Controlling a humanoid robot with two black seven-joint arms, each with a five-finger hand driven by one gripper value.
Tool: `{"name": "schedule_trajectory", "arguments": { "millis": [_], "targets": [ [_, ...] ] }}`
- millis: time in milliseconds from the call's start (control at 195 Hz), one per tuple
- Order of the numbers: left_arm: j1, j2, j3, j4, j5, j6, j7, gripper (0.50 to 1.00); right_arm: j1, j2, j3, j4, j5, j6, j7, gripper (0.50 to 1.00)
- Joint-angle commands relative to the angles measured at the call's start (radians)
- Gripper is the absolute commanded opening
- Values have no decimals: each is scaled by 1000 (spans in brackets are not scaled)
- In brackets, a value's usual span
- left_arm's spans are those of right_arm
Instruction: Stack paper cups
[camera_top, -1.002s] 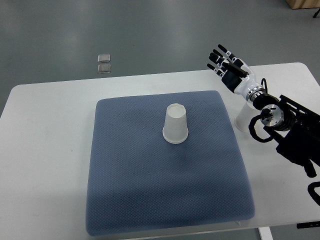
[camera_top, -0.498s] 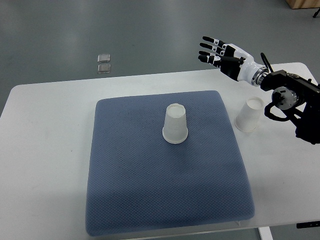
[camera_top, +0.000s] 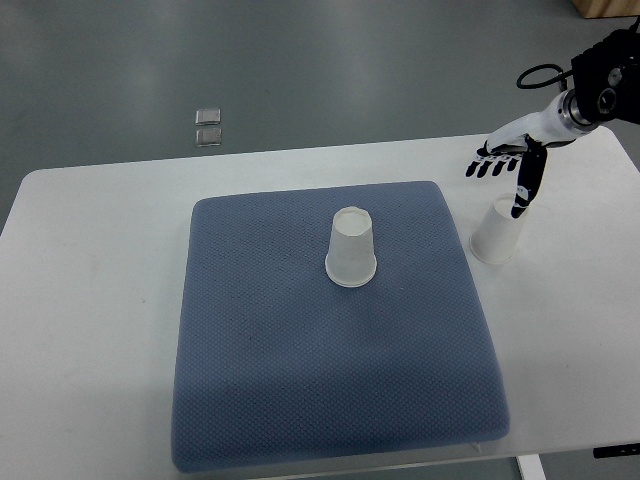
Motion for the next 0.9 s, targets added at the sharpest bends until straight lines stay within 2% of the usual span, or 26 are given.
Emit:
{"name": "schedule_trajectory", "arguments": {
  "millis": [0,180,421,709,894],
  "targets": [
    [0,0,0,-1,0,-20,1,1000,222,-42,-125,137,-14,27,0,928],
    [-2,0,2,-1,1,-47,1,1000,472,-91,-182,289,-3,27,0,926],
    [-2,0,2,-1,4,-50,1,1000,664,-102,-285,384,31,27,0,926],
    [-2,0,2,2,4,-49,1,1000,738,-105,-286,389,98,27,-1,926],
    [-2,0,0,2,3,-49,1,1000,693,-94,-286,369,103,27,-1,924]
  ]
}}
